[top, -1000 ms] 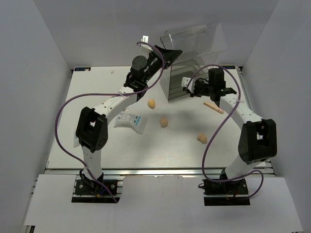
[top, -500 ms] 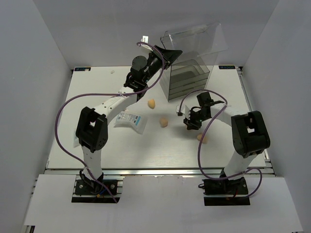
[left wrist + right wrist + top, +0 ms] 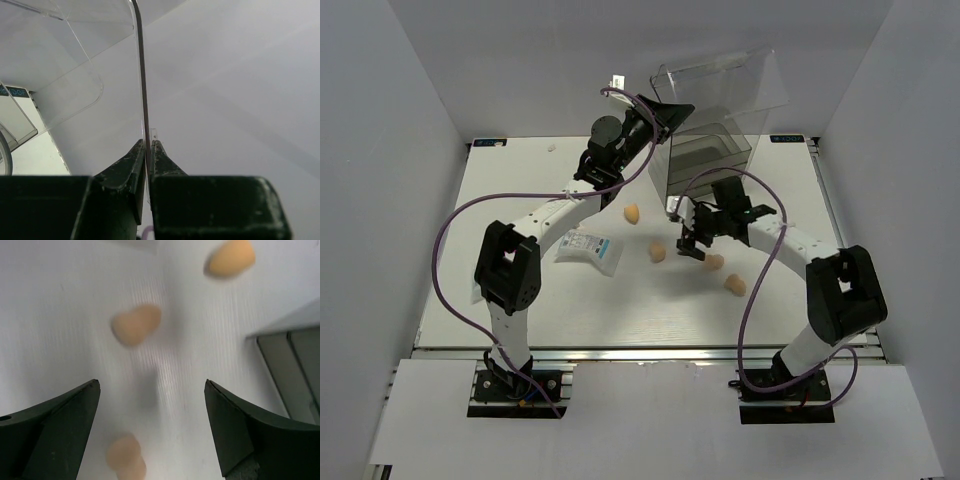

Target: Organize the makeup

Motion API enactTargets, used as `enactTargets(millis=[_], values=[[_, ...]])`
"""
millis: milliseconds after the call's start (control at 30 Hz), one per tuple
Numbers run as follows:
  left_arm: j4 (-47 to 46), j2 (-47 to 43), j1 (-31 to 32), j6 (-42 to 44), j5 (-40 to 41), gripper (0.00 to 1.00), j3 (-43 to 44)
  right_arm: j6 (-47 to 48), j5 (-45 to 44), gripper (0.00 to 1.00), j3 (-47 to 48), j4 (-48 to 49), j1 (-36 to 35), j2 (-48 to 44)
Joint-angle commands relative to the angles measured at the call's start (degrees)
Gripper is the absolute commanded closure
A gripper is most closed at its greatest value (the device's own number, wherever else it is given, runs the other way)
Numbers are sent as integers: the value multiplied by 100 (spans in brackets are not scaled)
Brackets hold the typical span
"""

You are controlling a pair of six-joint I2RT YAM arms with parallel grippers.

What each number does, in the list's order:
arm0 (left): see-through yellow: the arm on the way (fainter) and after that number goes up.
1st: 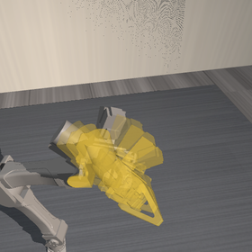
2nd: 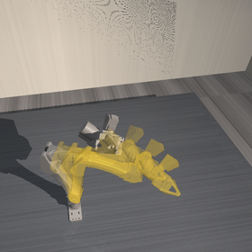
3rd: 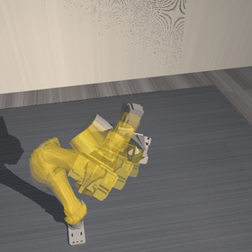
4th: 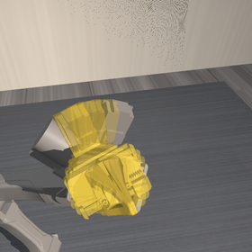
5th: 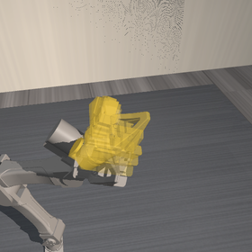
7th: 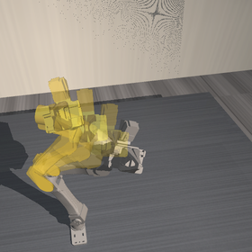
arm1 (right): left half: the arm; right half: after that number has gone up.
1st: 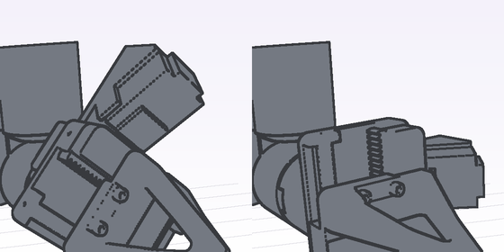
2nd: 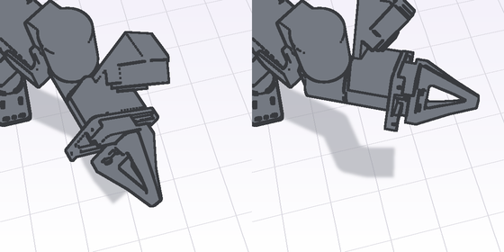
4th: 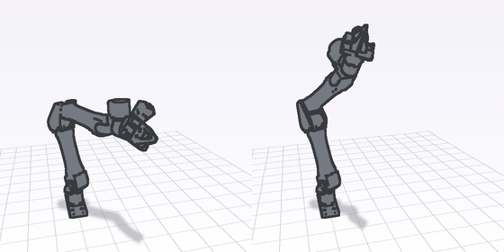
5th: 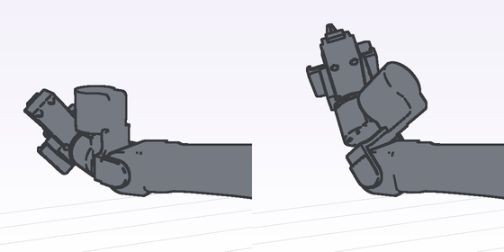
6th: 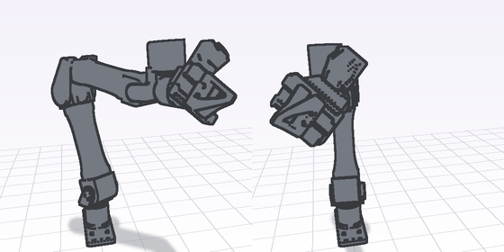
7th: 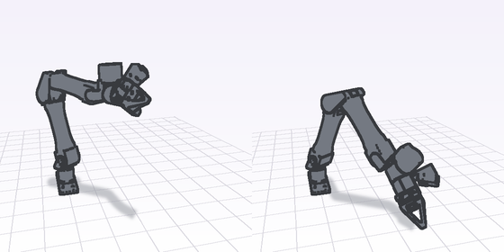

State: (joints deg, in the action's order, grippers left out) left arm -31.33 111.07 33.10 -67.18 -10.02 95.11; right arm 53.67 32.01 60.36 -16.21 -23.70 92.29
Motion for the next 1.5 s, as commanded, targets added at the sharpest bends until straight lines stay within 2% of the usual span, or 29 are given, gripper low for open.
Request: enactTargets(millis=[0,67,100,167,267,433,533,933,1067,1167,1267,1300,1367,1400,1467], values=[[-356,-656,-85,-32,114,81,-1,-1347,-96,11,-6,1380,-895,-1],[-304,-656,-93,-41,114,82,25,-2119,-948,11,19,2047,-1363,314],[-286,-665,-93,-41,123,81,34,-2289,-1203,11,133,2077,-1765,490],[-198,-656,-93,-6,132,81,86,-2771,-1364,11,562,1999,-2014,965],[-75,-648,-93,47,132,82,174,-3221,-1609,11,802,2497,-2340,1317],[136,-586,-93,91,62,81,403,-3363,-2461,11,1013,3359,-2709,1722],[294,-560,-93,108,44,81,534,-3495,-2542,11,1293,3590,-2736,1932],[514,-525,-94,99,-17,82,605,-3960,-2419,12,2629,3116,-3026,3137],[540,-577,-93,117,9,81,518,-3856,-2331,15,2481,3062,-3035,3242],[514,-595,-102,117,9,81,491,-3549,-2620,18,2298,3210,-3035,3304],[496,-595,-93,108,26,81,465,-3364,-3165,32,2226,3343,-3035,3287],[488,-595,-102,108,27,81,456,-3233,-3392,44,2226,3352,-3035,3278],[453,-586,-102,82,27,81,438,-3091,-3455,62,2217,3370,-3026,3243],[435,-577,-94,65,18,81,438,-3047,-3473,80,2235,3378,-3026,3234],[400,-577,-102,38,9,81,438,-3003,-3404,97,2313,3221,-3017,3147]])
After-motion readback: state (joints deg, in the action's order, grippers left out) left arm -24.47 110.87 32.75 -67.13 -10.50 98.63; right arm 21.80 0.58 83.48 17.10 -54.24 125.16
